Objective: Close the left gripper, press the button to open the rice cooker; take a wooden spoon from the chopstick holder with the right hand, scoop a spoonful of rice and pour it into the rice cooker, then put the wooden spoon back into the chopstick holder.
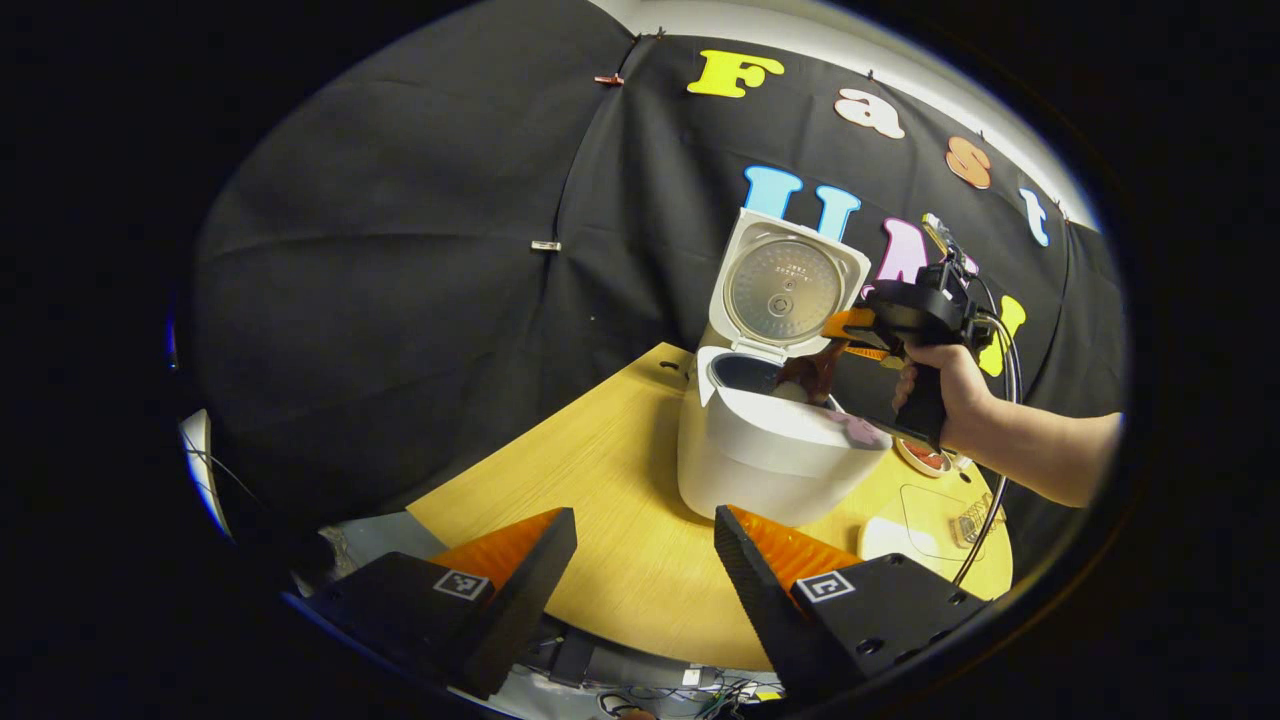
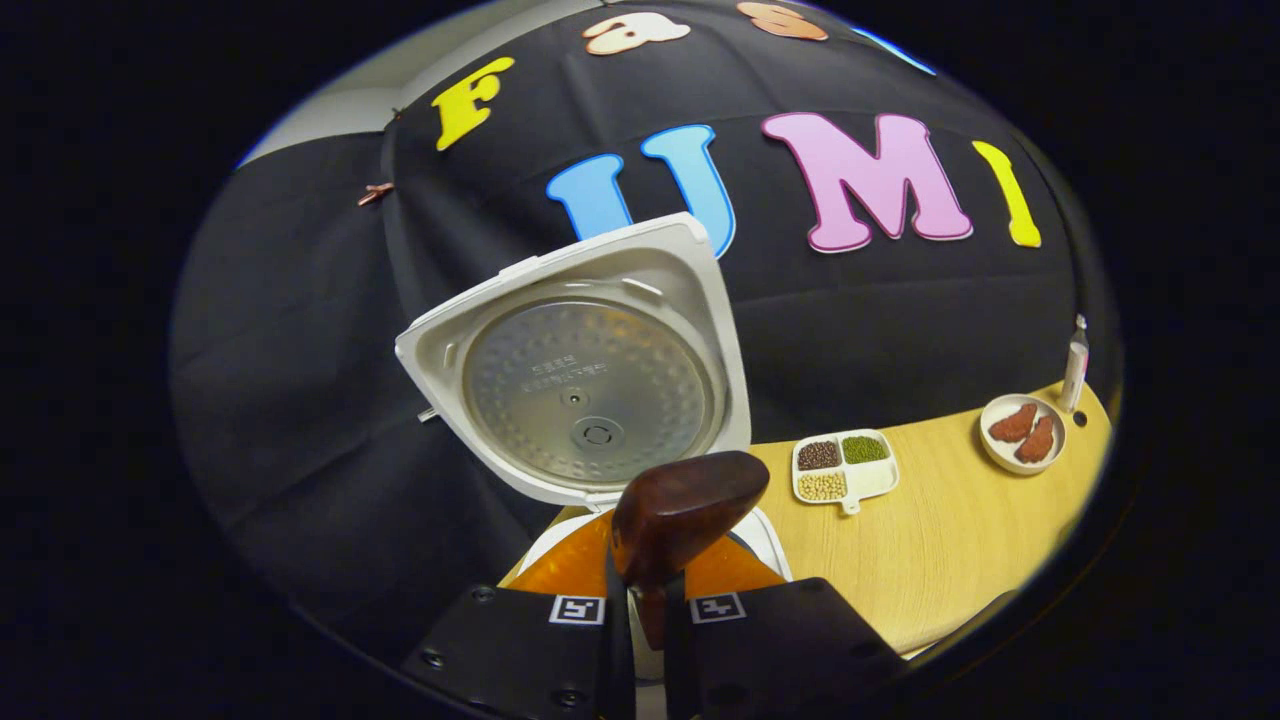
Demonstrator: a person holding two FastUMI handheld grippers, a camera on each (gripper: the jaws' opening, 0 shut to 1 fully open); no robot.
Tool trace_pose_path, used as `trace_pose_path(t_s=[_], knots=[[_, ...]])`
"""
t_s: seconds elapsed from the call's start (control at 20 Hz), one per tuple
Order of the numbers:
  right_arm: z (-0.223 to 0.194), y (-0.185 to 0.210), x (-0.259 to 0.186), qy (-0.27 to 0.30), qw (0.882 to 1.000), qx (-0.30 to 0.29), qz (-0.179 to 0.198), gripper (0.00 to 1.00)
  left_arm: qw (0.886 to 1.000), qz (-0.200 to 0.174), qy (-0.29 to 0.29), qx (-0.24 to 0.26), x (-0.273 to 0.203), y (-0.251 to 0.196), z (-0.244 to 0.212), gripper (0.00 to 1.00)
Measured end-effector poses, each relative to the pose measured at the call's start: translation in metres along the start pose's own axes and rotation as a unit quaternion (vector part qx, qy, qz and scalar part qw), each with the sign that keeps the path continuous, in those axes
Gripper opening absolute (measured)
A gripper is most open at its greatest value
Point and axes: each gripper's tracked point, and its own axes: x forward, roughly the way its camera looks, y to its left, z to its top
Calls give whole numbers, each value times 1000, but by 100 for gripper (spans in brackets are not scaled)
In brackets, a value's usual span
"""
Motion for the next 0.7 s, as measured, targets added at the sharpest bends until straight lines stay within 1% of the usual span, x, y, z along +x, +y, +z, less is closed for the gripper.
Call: trace_pose_path(t_s=[0.1, 0.25, 0.4, 0.45, 0.6, 0.7], knots=[[0, 10, 0, -4, 999, -50, 15, 16, 1000, -3, 4, -2, 2, -2, -4, 95], [-4, 24, -3, -10, 992, -121, 34, 16, 1000, -6, 4, -2, 5, -3, -5, 95], [-5, 35, -6, -25, 979, -196, 49, 16, 1000, -6, 0, -5, 4, -2, -3, 96], [-6, 40, -8, -28, 975, -213, 57, 16, 1000, -6, -1, -6, 5, -2, -3, 95], [-13, 47, -11, -24, 971, -226, 69, 16, 1000, -5, -2, -7, 5, -2, -2, 95], [-14, 45, -10, -18, 974, -218, 67, 16, 1000, -1, -7, -7, 5, -3, 2, 97]])
